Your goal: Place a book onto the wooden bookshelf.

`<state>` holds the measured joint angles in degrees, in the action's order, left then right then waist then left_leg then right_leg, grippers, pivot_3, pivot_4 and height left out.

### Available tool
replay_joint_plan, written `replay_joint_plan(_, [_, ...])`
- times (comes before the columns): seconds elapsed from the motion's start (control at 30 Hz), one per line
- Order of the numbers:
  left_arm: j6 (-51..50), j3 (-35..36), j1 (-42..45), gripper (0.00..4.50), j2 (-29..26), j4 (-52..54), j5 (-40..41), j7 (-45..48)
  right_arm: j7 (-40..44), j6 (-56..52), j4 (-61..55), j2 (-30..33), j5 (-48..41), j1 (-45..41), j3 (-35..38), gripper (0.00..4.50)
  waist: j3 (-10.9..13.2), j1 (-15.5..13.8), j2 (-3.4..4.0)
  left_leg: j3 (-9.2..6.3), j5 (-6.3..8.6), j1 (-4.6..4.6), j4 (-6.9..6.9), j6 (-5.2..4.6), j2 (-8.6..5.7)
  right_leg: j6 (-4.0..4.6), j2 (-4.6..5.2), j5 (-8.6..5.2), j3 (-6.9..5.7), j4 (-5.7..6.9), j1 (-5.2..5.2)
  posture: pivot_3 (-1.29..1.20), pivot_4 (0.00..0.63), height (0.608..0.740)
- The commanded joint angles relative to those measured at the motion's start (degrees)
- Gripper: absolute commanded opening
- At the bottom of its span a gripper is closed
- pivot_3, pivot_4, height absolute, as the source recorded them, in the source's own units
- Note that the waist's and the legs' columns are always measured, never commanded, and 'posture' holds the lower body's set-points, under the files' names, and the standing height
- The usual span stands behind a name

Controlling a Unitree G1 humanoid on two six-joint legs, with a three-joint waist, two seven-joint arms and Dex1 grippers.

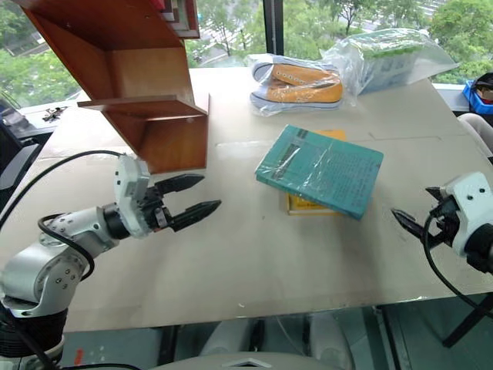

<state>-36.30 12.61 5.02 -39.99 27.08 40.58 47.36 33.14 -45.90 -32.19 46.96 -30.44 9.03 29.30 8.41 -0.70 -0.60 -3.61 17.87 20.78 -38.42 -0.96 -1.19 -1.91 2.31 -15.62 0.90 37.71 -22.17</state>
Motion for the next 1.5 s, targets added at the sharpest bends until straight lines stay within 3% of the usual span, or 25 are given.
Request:
replay_joint_plan(0.03, [0.65, -0.1, -0.23, 4.5, 0.14, 3.19, 0.26, -1.11, -5.25, -4.41, 1.51, 0.5, 2.21, -4.82, -2.73, 2.79, 0.01, 0.0, 0.01, -0.02, 0.0, 0.0, 0.02, 0.01, 0.02, 0.01, -0.03, 0.0, -0.02, 0.0, -0.01, 0.0, 0.15, 0.74])
replay_joint_plan(0.2, [0.77, 0.25, -0.71, 4.5, -0.37, 3.53, 0.68, -1.33, -6.69, -8.56, 5.44, 3.58, 4.65, -12.73, -8.35, 0.34, 0.05, 0.03, 0.06, 0.02, 0.0, 0.01, 0.02, 0.01, 0.01, 0.01, -0.03, 0.0, 0.01, 0.0, -0.02, 0.0, 0.15, 0.74])
replay_joint_plan(0.23, [0.9, 0.35, -0.93, 4.5, -0.61, 3.55, 0.58, -1.15, -6.12, -9.85, 6.38, 4.56, 4.71, -14.61, -10.36, 0.07, 0.05, 0.04, 0.05, 0.02, 0.0, 0.01, 0.02, 0.0, 0.01, 0.01, -0.03, 0.0, 0.0, -0.01, -0.02, 0.0, 0.15, 0.74])
replay_joint_plan(0.47, [0.59, 2.19, -3.55, 4.5, -2.68, 5.52, 3.63, 2.27, -4.4, -11.51, 12.28, 5.23, 7.02, -23.78, -20.9, 0.07, 0.06, 0.3, 0.06, 0.01, 0.0, 0.07, 0.03, 0.0, 0.02, 0.01, -0.04, 0.0, -0.01, -0.02, -0.1, 0.0, 0.15, 0.74])
replay_joint_plan(0.77, [-2.0, 5.52, -5.43, 4.5, -7.42, 9.12, 10.18, 5.25, -2.63, -9.31, 18.85, 3.87, 10.81, -30.24, -27.85, 0.07, 0.06, 0.18, 0.06, 0.03, 0.0, 0.45, 0.01, 0.01, 0.01, 0.01, -0.02, 0.0, 0.01, 0.03, -0.5, 0.0, 0.15, 0.74])
replay_joint_plan(0.97, [-1.72, 5.69, -7.09, 4.5, -7.01, 10.45, 10.23, 3.92, -3.52, -6.16, 24.03, -2.92, 14.7, -38.75, -34.22, 0.07, 0.07, 1.42, 0.07, 0.05, -0.01, 0.45, 0.01, 0.02, 0.02, 0.01, -0.03, 0.0, 0.05, 0.07, -0.53, 0.0, 0.15, 0.74])
replay_joint_plan(1.17, [-1.54, 5.86, -9.95, 4.5, -6.17, 11.42, 9.86, 2.03, -4.2, -5.23, 26.29, -7.57, 17.31, -42.05, -36.96, 0.07, 0.07, 1.42, 0.07, 0.02, -0.01, 0.64, 0.01, 0.02, -0.01, 0.01, 0.01, 0.01, 0.0, 0.04, -0.7, 0.0, 0.15, 0.74])
replay_joint_plan(1.33, [-5.44, 5.34, -12.62, 4.5, -2.91, 11.73, 12.82, -5.86, -5.83, -4.36, 25.85, -11.12, 17.99, -41.85, -34.7, 0.07, 0.06, 1.59, 0.07, 0.05, -0.02, 1.05, -0.07, 0.03, 0.0, 0.0, 0.0, 0.02, 0.06, 0.22, -1.18, 0.0, 0.15, 0.74])
replay_joint_plan(1.47, [-12.75, 3.12, -11.56, 4.5, 6.48, 9.43, 23.86, -22.67, -1.84, 1.68, 19.73, -3.26, 19.81, -34.05, -31.42, 0.07, 0.04, 0.12, 0.11, -0.04, -0.01, 1.24, -0.15, 0.01, -0.07, -0.01, 0.1, 0.03, -0.01, 0.21, -1.27, 0.0, 0.15, 0.74])
replay_joint_plan(1.5, [-13.93, 2.1, -11.11, 4.5, 8.84, 8.44, 25.63, -26.06, 0.05, 2.13, 17.22, -1.28, 18.29, -30.99, -28.59, 0.3, 0.04, 0.0, 0.1, -0.06, -0.01, 1.29, -0.18, -0.01, -0.18, -0.03, 0.2, 0.03, -0.03, 0.21, -1.29, 0.0, 0.15, 0.74])
